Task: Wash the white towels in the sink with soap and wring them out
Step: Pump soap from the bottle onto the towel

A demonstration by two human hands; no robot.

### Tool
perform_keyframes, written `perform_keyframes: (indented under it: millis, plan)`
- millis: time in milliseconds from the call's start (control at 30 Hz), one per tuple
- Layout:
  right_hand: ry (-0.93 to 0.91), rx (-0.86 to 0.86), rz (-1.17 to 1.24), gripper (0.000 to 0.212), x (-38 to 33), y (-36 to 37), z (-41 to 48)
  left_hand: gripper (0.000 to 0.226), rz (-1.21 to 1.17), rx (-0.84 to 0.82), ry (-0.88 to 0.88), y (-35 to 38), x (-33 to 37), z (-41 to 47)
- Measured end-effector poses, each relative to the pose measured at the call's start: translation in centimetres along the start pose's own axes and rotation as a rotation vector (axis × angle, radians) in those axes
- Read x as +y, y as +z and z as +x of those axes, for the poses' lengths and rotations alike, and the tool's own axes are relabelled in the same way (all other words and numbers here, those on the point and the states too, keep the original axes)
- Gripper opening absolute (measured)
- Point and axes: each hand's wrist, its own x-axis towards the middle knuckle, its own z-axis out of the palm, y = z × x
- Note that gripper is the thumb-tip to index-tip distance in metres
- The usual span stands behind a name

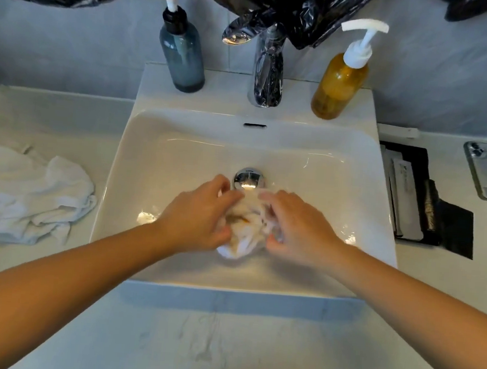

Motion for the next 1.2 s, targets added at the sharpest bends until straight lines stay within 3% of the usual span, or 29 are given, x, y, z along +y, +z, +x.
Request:
perform_keyframes:
  millis: [67, 167, 267, 400, 500, 600, 667, 700, 767, 833, 900, 1033, 1133, 1200]
  plan:
    - [0.027, 0.002, -0.029, 0.047, -0.8, 1.5, -0.6, 0.054, 0.019, -0.009, 0.057, 1.7, 0.4, -1.0]
    - [0.177, 0.040, 0.033, 0.053, -1.9, 3.4, 0.2, 0.052, -0.087, 0.008, -0.024, 3.9, 1.1, -0.8]
    - [0.126, 0.027, -0.121, 0.052, -1.5, 5.4, 0.9, 0.058, 0.000, -0.023, -0.006, 5.6, 0.4, 0.2]
    - [0.066, 0.085, -0.233, 0.043, 0.6, 5.9, 3.4, 0.046, 0.084, -0.033, -0.018, 6.4, -0.9, 2.3]
    - [0.078, 0.070, -0.213, 0.040, 1.0, 5.2, 4.6, 0.048, 0.156, -0.155, -0.153, 5.8, -0.8, 3.8]
    - [0.136, -0.002, -0.140, 0.040, 0.7, 4.0, 5.3, 0.059, 0.134, -0.165, -0.225, 5.2, -0.6, 4.4]
    - [0.133, -0.009, -0.094, 0.030, 0.6, 3.1, 4.8, 0.062, 0.036, -0.082, -0.153, 4.5, -1.2, 3.6]
    - [0.097, -0.020, -0.055, 0.028, 0.4, 2.6, 4.2, 0.053, 0.004, -0.030, -0.055, 4.0, -1.6, 2.9]
    - [0.020, -0.060, 0.004, 0.038, 0.2, 1.3, 2.1, 0.040, -0.026, 0.073, 0.158, 3.3, -2.4, 0.9]
    - [-0.001, -0.042, 0.047, 0.049, 0.0, 1.1, 0.3, 0.038, -0.104, 0.090, 0.239, 3.0, -1.8, -0.5]
    - [0.060, 0.026, 0.059, 0.049, -0.5, 1.8, 0.6, 0.035, -0.264, 0.116, 0.112, 3.0, -0.7, -0.2]
    - [0.258, -0.094, 0.171, 0.051, -1.9, 3.7, 2.4, 0.043, -0.592, 0.126, -0.288, 2.6, 0.2, 1.5]
    - [0.192, -0.165, 0.157, 0.068, -2.2, 3.7, 1.4, 0.033, -0.460, 0.093, -0.283, 2.5, 0.1, 0.4]
    - [0.151, -0.180, 0.124, 0.077, -3.1, 4.1, 0.3, 0.049, -0.326, -0.019, -0.198, 3.2, -0.4, -0.7]
